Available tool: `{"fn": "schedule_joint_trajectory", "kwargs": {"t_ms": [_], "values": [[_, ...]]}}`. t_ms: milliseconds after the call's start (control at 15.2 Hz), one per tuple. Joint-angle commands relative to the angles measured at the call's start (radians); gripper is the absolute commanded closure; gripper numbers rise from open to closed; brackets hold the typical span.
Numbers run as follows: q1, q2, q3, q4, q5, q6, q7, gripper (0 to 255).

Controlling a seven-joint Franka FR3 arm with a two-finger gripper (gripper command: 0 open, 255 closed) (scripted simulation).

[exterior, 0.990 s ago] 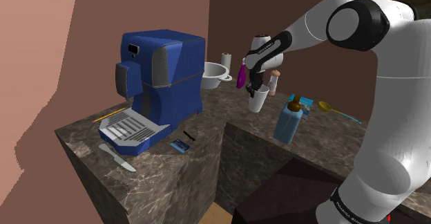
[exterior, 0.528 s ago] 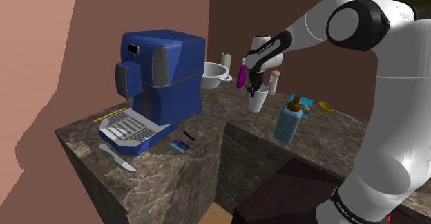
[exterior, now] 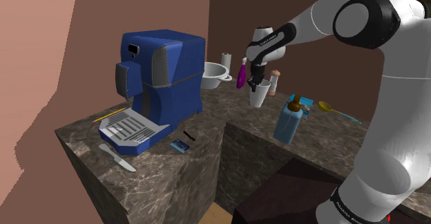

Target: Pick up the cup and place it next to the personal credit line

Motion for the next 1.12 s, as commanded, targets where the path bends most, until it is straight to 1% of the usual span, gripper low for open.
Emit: {"fn": "schedule_joint_trajectory", "kwargs": {"t_ms": [0,1056], "values": [[0.0,-0.012,0.0,0.01,0.0,-0.022,-0.003,255],[0.003,-0.091,0.0,0.123,0.004,-0.212,-0.022,255]]}}
